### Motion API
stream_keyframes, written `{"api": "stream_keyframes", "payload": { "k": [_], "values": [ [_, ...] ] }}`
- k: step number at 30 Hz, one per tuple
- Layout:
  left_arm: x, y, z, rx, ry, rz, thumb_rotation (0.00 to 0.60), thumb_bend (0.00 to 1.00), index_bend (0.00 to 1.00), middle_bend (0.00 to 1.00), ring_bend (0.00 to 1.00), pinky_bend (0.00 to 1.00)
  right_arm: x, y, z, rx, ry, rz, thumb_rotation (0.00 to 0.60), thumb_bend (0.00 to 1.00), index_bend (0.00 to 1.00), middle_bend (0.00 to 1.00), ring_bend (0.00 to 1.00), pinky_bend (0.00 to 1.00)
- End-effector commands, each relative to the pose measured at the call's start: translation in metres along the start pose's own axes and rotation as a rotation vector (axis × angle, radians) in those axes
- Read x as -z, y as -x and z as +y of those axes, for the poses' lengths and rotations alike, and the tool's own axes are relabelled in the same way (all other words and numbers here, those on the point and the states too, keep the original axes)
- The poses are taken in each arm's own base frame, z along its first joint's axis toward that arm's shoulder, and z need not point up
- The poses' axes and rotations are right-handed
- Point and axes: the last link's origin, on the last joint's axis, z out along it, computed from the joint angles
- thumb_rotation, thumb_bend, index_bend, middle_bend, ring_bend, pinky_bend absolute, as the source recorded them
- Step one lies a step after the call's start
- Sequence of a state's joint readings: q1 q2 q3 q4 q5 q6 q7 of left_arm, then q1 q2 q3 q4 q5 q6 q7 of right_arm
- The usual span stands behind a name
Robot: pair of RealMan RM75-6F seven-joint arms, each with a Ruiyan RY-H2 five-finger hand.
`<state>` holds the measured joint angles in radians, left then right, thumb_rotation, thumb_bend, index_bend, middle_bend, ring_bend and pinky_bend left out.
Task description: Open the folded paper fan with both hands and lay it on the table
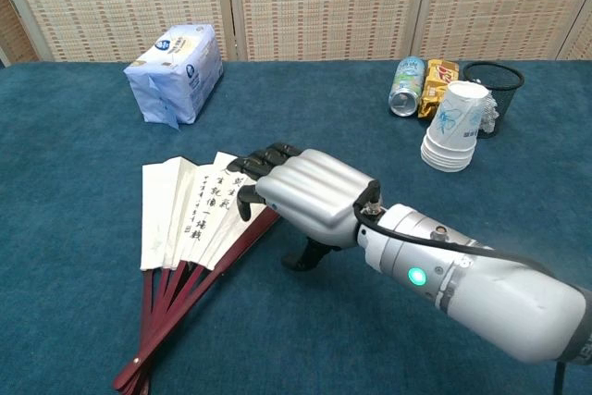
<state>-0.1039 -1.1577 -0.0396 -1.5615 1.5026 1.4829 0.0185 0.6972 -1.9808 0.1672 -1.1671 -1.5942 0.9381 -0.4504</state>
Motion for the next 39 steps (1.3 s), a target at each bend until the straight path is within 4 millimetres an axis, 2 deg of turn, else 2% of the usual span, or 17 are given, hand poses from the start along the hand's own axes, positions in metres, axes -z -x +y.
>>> {"api": "stream_keyframes", "payload": {
  "k": [1,13,20,24,27,30,33,39],
  "values": [
    [0.0,0.001,0.0,0.0,0.0,-0.001,0.6,0.38,0.0,0.0,0.0,0.16,-0.011,0.008,-0.008,-0.024,0.008,0.001,0.6,0.15,0.38,0.04,0.0,0.02],
    [0.0,0.002,-0.004,0.002,-0.013,-0.005,0.6,0.38,0.0,0.0,0.0,0.16,-0.035,0.012,-0.02,-0.028,0.024,0.019,0.6,0.21,0.44,0.06,0.0,0.03],
    [0.002,0.0,-0.006,0.002,-0.011,-0.001,0.6,0.38,0.0,0.0,0.0,0.16,-0.044,0.014,-0.03,-0.008,0.028,0.035,0.6,0.36,0.52,0.1,0.0,0.05],
    [0.003,0.0,-0.008,-0.001,-0.016,0.002,0.6,0.38,0.0,0.0,0.0,0.16,-0.044,0.013,-0.03,-0.009,0.036,0.065,0.6,0.49,0.58,0.14,0.0,0.07],
    [0.003,-0.001,-0.008,0.001,-0.013,0.005,0.6,0.38,0.0,0.0,0.0,0.16,-0.043,0.009,-0.029,-0.033,0.031,0.091,0.6,0.55,0.62,0.16,0.0,0.08],
    [0.003,-0.001,-0.007,0.007,-0.004,0.013,0.6,0.38,0.0,0.0,0.0,0.16,-0.041,-0.002,-0.025,-0.061,0.02,0.131,0.6,0.58,0.66,0.17,0.0,0.09],
    [0.003,-0.001,-0.007,0.01,0.005,0.013,0.6,0.38,0.0,0.0,0.0,0.17,-0.039,-0.021,-0.017,-0.074,0.02,0.175,0.6,0.58,0.7,0.18,0.0,0.09],
    [-0.001,0.005,-0.006,0.04,0.023,0.01,0.6,0.38,0.03,0.0,0.02,0.2,-0.039,-0.076,0.004,-0.101,0.057,0.233,0.6,0.58,0.75,0.19,0.0,0.11]
  ]
}}
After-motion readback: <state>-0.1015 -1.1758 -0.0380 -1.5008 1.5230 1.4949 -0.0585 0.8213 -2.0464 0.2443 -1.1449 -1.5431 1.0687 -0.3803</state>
